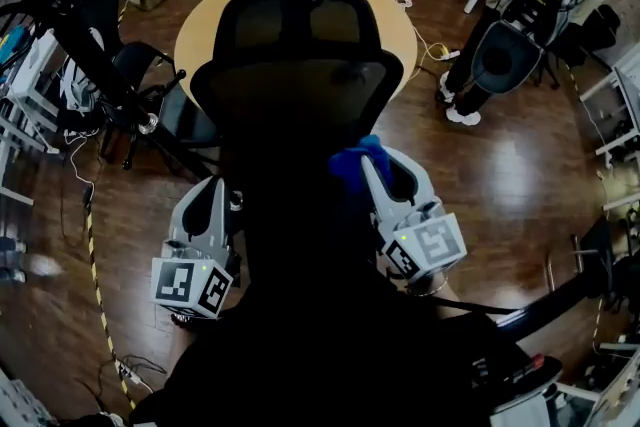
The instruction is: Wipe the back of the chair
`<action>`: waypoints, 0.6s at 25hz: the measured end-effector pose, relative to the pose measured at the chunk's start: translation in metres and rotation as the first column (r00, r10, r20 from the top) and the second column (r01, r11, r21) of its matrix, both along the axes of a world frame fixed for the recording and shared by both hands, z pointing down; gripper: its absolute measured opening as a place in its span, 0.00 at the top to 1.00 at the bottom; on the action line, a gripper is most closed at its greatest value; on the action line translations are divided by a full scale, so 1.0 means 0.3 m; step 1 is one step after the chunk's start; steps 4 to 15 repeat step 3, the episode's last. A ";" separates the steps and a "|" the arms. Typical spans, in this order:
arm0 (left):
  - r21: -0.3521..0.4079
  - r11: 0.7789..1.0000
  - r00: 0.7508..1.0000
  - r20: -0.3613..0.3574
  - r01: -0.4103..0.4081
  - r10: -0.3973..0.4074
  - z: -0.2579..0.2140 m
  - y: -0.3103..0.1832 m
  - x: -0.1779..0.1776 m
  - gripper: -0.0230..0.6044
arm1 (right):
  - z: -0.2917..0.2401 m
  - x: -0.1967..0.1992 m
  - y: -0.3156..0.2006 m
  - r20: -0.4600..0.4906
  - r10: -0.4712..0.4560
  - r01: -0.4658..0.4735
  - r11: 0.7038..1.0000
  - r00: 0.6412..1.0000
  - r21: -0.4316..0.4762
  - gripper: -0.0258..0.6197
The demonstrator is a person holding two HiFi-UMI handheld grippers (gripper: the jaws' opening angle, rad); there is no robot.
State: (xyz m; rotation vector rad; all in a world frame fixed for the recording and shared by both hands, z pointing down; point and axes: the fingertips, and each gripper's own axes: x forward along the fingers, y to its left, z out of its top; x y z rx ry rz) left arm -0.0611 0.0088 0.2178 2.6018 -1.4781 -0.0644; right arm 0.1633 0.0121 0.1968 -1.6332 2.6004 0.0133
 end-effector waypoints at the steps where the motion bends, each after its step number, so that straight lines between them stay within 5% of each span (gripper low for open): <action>1: -0.009 1.000 1.000 0.000 0.006 -0.006 0.016 0.007 -0.012 0.95 | 0.015 -0.015 -0.003 0.002 -0.010 0.010 1.000 1.000 -0.006 0.85; 15: -0.030 0.999 1.000 -0.001 0.018 -0.018 0.048 0.021 -0.038 0.95 | 0.043 -0.047 -0.008 0.012 -0.031 0.031 0.999 0.999 -0.018 0.85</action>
